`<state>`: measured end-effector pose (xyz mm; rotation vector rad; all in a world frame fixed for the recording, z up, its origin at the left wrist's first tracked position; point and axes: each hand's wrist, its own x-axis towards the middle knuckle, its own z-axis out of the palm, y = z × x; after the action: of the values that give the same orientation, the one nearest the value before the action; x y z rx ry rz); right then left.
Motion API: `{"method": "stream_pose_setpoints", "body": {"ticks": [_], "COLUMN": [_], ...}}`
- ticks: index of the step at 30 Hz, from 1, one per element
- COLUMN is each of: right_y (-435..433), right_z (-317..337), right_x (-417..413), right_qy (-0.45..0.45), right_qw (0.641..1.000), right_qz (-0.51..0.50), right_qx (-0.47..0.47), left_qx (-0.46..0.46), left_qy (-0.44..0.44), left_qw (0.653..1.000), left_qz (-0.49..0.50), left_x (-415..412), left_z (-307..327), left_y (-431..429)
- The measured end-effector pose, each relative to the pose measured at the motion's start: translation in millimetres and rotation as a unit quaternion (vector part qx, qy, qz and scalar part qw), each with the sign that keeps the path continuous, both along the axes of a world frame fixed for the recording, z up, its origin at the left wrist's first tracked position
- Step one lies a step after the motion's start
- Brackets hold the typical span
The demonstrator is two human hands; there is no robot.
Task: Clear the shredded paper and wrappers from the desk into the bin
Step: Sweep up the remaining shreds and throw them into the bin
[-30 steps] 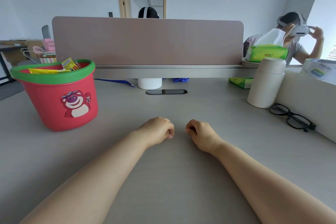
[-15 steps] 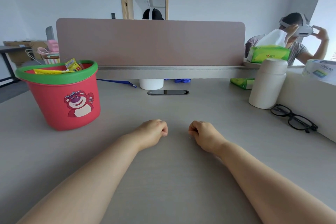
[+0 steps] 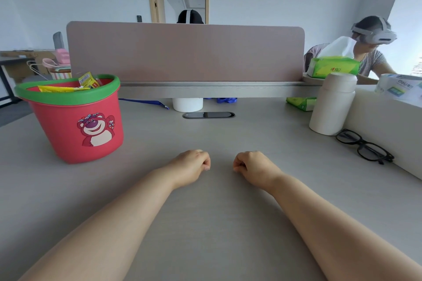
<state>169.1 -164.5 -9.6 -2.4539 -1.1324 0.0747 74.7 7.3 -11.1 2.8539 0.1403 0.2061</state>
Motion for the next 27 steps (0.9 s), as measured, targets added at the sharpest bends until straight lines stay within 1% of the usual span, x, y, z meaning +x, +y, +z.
{"method": "stream_pose_setpoints", "body": {"ticks": [8, 10, 12, 16, 18, 22, 24, 27], "right_y": [5, 3, 2, -2, -3, 6, 17, 35], "right_z": [2, 0, -1, 4, 7, 17, 25, 29], "right_x": [-9, -11, -9, -2, -3, -10, -11, -13], "right_qy": [-0.037, -0.043, -0.032, 0.021, 0.038, 0.065, 0.063, 0.057], "right_qw": [0.994, 0.993, 0.996, 0.999, 0.998, 0.994, 0.994, 0.995], "right_qz": [-0.007, -0.005, -0.006, -0.037, -0.031, -0.009, 0.0, 0.015], "right_qx": [-0.099, -0.109, -0.086, 0.014, 0.048, 0.083, 0.09, 0.081], "left_qx": [-0.008, -0.014, -0.022, -0.045, -0.055, -0.064, -0.058, -0.045], "left_qy": [0.004, 0.001, -0.006, -0.026, -0.035, -0.082, -0.107, -0.086], "left_qw": [1.0, 1.0, 1.0, 0.999, 0.998, 0.994, 0.992, 0.994], "left_qz": [0.004, 0.005, 0.009, 0.016, 0.017, 0.021, 0.029, 0.042], "left_x": [-2, -2, -2, -3, -4, -10, -14, -20], "left_z": [1, 1, 2, 6, 9, 26, 35, 36], "left_y": [-2, -2, -1, 2, 2, 4, 9, 21]}}
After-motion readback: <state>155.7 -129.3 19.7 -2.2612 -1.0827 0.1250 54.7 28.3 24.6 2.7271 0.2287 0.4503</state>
